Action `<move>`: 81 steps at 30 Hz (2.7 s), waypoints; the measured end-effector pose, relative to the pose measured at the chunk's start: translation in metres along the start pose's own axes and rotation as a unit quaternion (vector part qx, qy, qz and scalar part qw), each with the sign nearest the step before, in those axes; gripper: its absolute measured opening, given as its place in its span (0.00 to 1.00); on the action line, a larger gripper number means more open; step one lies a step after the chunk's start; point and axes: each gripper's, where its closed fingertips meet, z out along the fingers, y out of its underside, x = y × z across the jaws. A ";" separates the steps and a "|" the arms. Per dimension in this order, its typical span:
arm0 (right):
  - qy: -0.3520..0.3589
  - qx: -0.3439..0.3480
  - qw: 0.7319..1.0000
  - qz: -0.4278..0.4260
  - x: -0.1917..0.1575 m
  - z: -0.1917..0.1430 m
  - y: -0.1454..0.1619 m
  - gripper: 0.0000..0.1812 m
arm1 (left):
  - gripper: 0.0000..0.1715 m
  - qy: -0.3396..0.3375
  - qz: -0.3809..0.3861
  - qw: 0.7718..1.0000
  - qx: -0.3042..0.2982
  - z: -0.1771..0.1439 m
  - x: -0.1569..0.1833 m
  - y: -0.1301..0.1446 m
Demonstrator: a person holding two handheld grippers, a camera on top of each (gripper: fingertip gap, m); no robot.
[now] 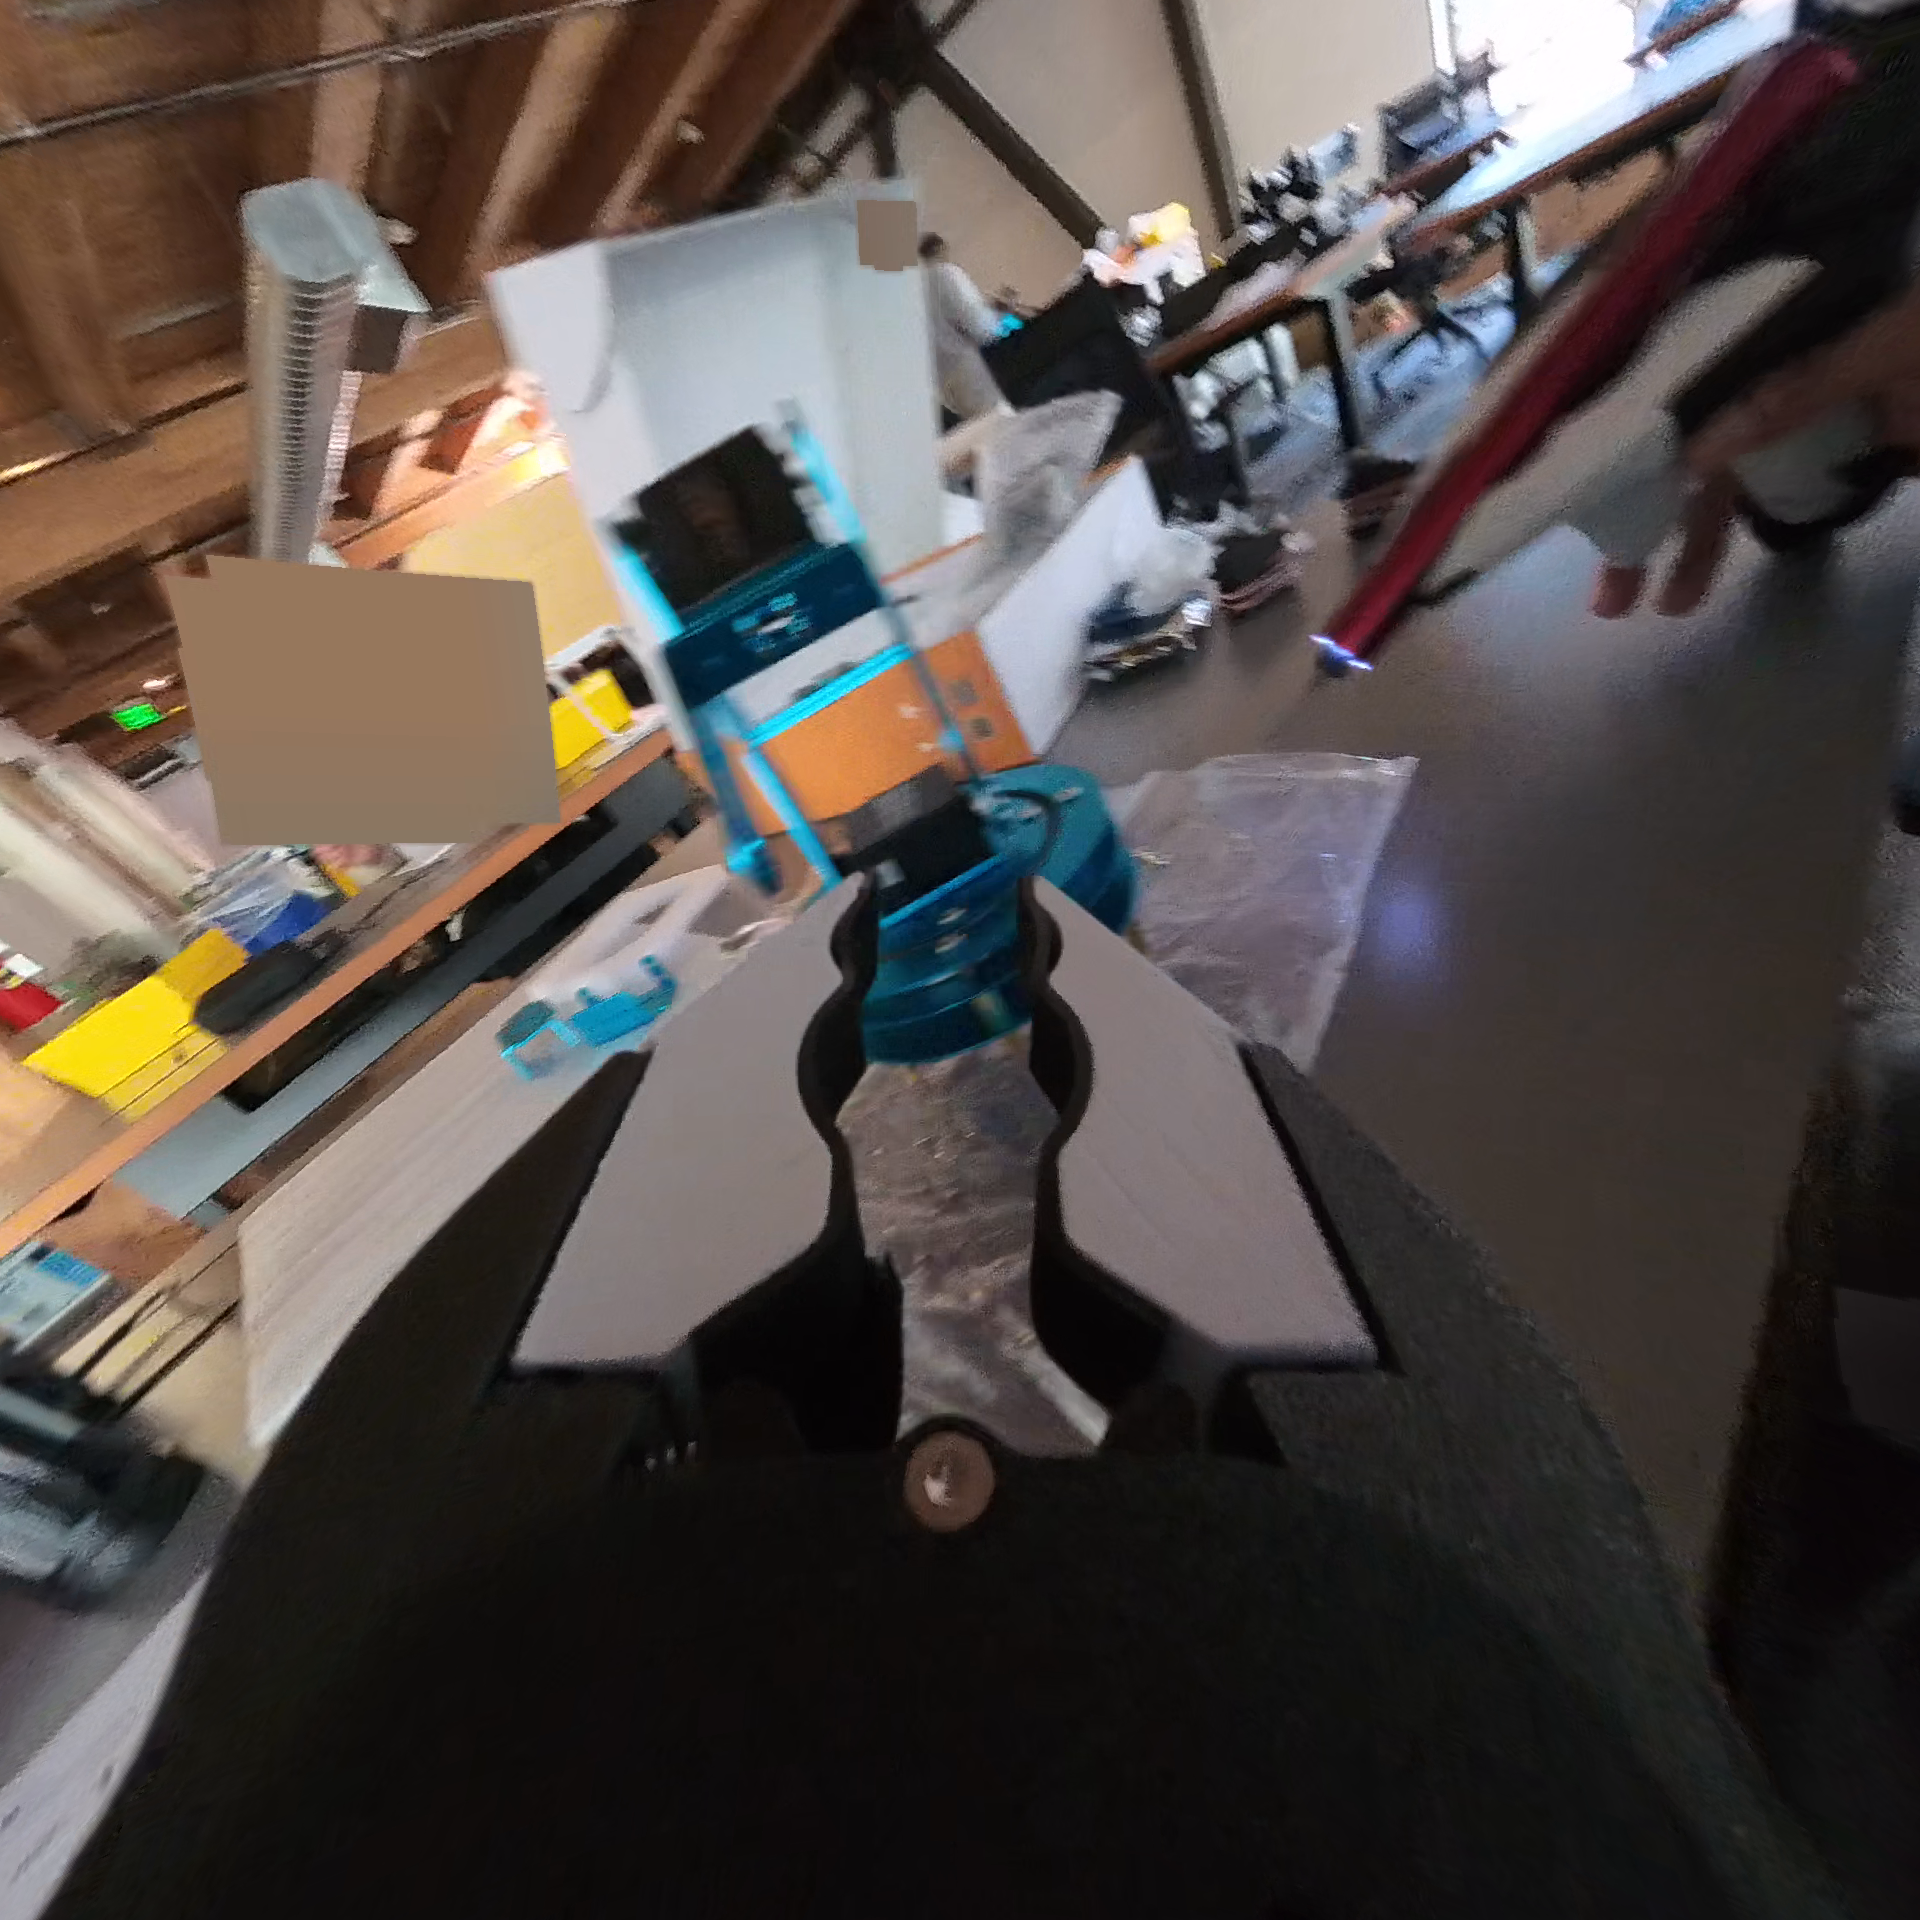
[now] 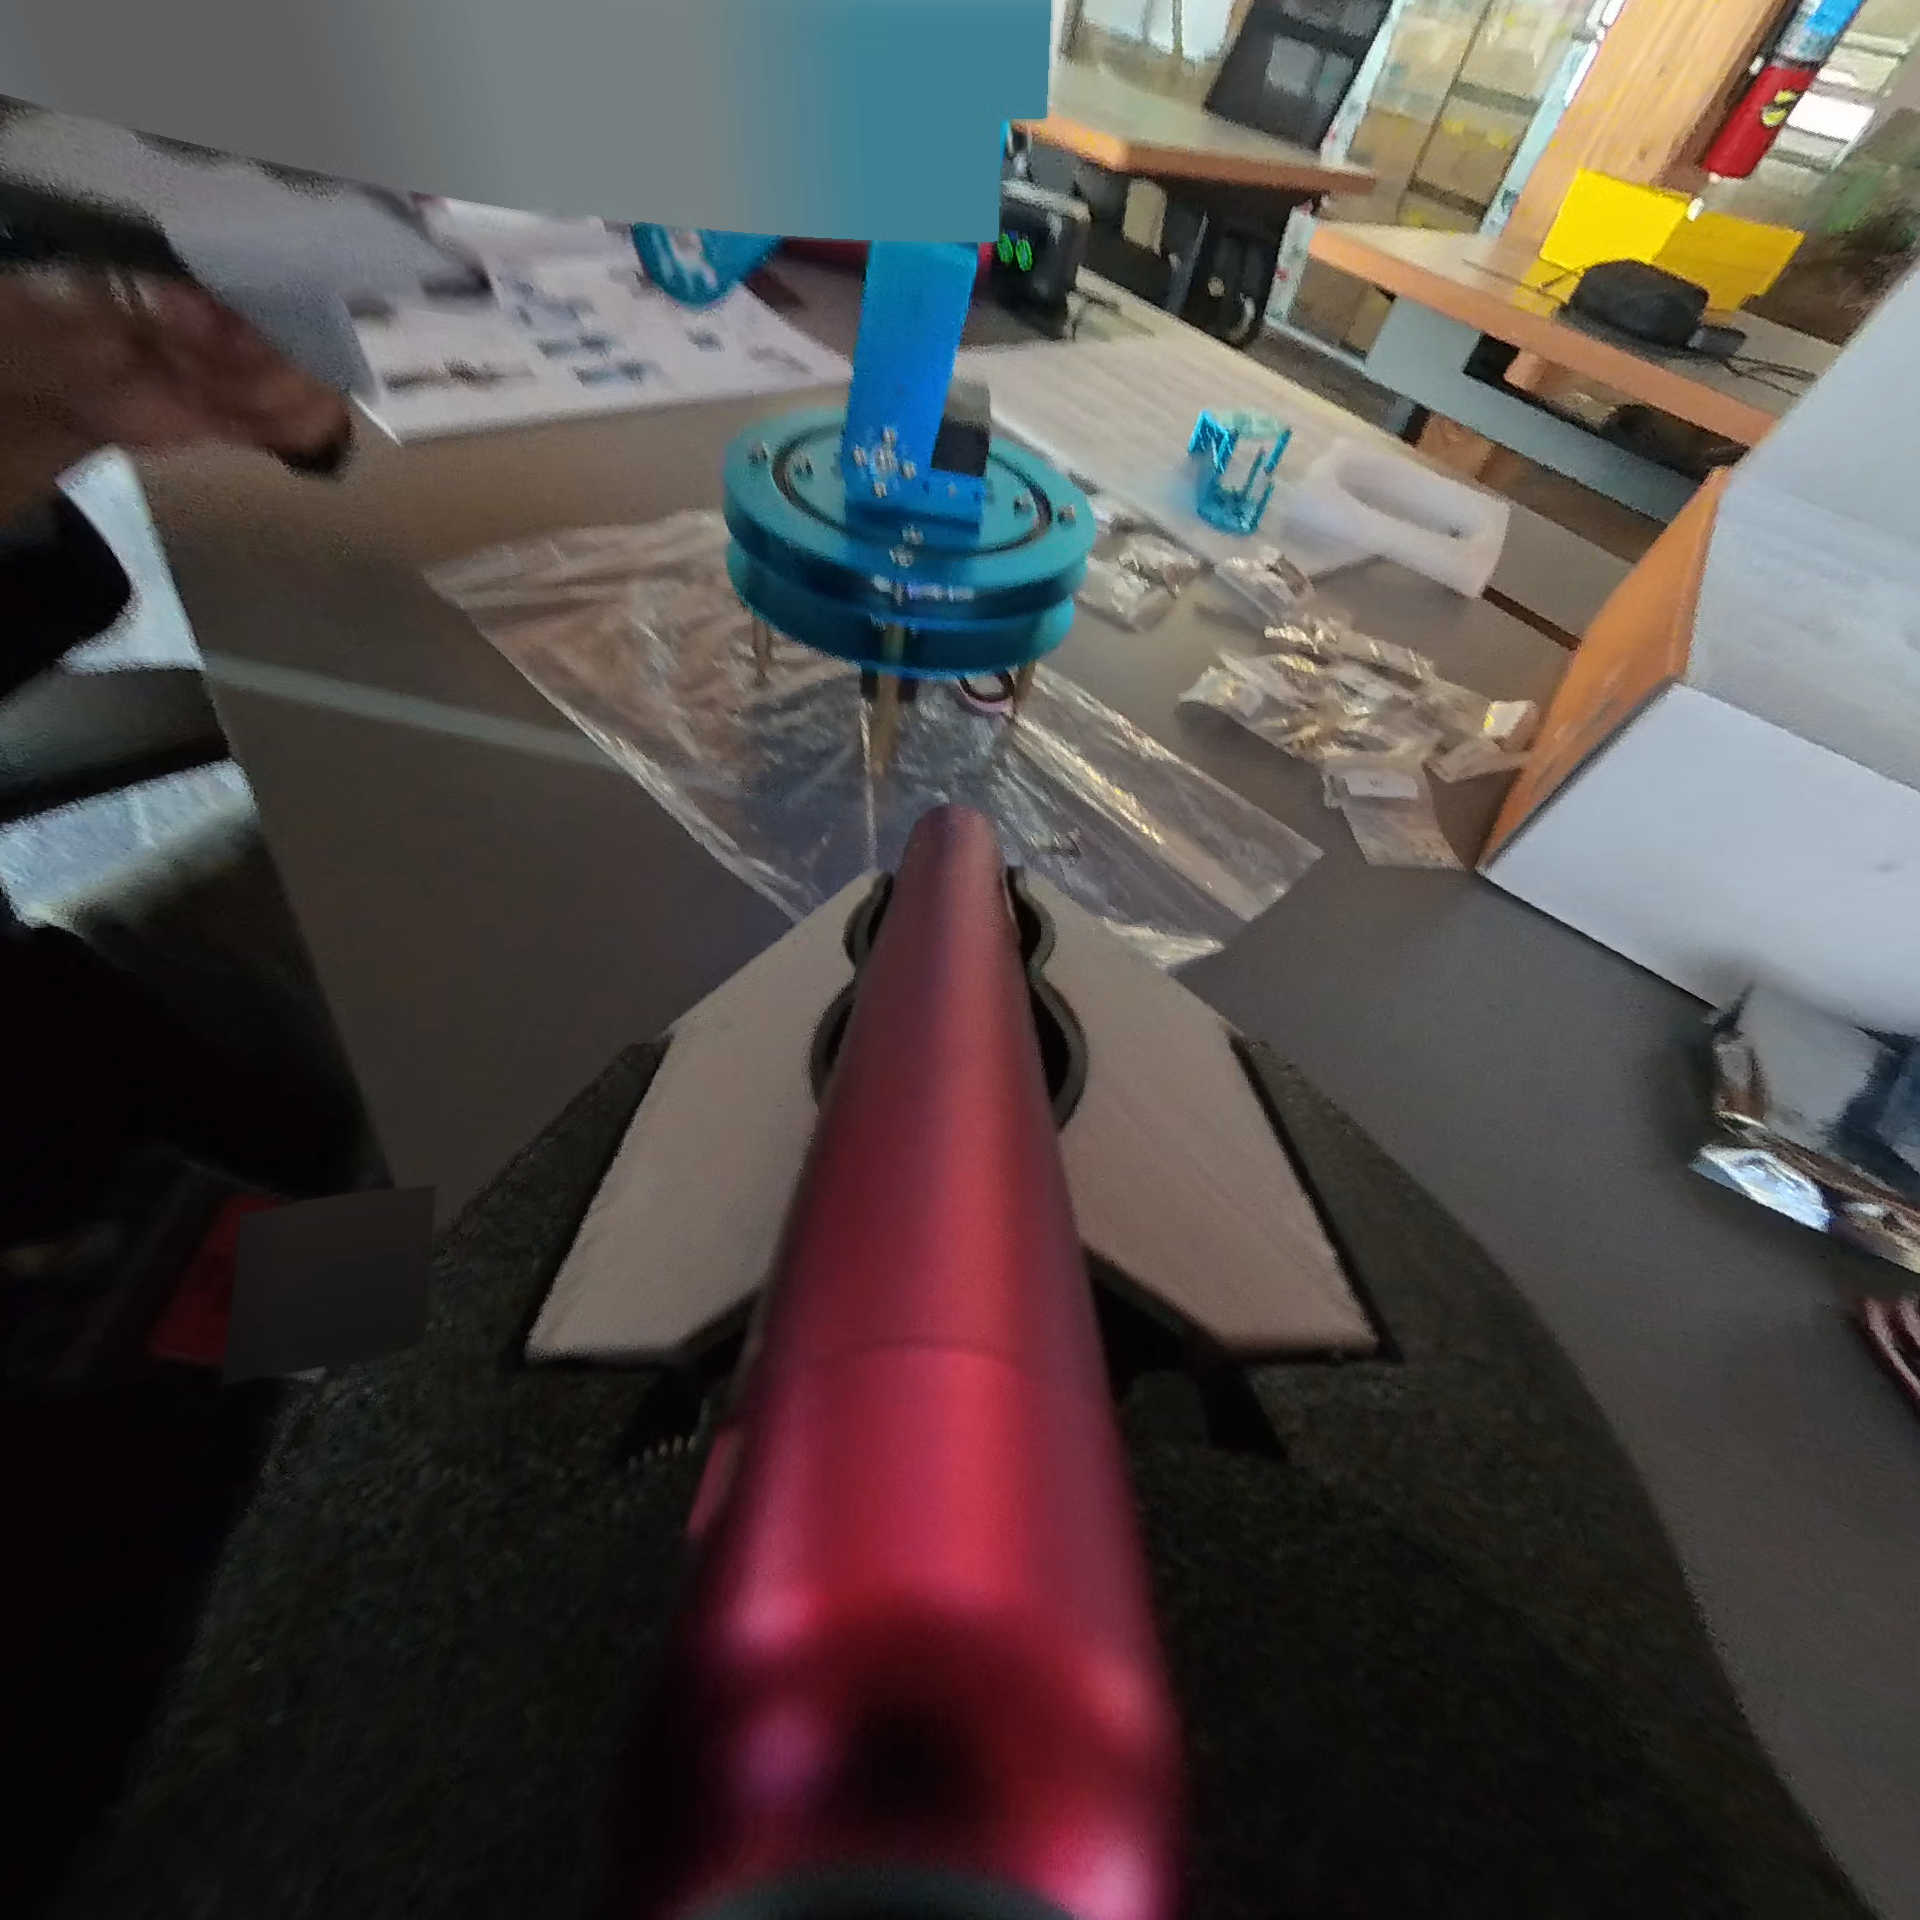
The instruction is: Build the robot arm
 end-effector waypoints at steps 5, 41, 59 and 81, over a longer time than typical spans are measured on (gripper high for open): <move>-0.065 0.067 0.994 0.063 -0.018 0.002 -0.026 0.12 | 0.15 0.085 0.051 0.994 -0.036 0.036 0.064 -0.005; 0.013 -0.084 0.996 -0.020 0.002 0.027 0.021 0.12 | 0.15 0.146 -0.019 0.989 -0.026 0.047 0.080 0.006; -0.001 -0.082 0.996 -0.018 -0.004 0.027 0.020 0.12 | 0.15 0.132 -0.019 0.989 -0.062 0.055 0.078 0.016; -0.295 0.255 0.845 0.366 -0.043 -0.001 -0.078 0.12 | 0.08 0.080 -0.150 0.979 0.111 0.056 0.060 -0.050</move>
